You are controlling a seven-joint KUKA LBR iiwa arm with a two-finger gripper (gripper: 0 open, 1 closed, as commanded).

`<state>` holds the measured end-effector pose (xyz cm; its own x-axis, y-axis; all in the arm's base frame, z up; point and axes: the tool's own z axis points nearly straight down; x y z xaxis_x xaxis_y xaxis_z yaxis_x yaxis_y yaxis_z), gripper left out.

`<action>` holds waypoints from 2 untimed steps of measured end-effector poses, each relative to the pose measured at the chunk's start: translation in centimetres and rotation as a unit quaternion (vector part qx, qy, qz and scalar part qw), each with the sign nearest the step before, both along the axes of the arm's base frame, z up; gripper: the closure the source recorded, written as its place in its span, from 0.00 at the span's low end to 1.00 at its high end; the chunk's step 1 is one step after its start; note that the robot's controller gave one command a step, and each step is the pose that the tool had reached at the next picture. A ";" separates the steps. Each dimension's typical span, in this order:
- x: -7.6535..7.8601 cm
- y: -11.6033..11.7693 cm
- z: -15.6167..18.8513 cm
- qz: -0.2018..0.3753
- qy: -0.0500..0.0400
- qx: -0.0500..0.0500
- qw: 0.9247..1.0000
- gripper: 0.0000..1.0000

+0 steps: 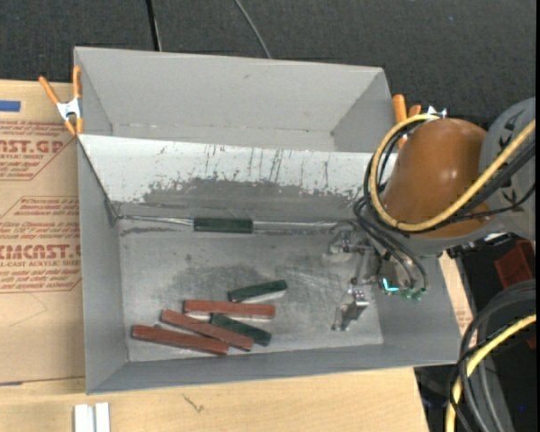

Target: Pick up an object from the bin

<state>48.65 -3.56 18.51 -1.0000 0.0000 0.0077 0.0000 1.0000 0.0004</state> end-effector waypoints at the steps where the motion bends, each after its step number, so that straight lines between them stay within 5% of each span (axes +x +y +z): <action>1: 0.2 0.0 0.4 0.000 -0.004 0.000 1.000 0.00; 2: 5.1 5.8 -10.6 0.038 -0.013 -0.002 0.999 1.00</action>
Offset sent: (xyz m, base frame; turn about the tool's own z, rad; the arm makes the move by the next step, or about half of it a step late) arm 0.0440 0.0601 -0.1151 -0.0769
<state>53.75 2.24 7.93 -0.9970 -0.0751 -0.0173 -0.0750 0.9972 -0.0041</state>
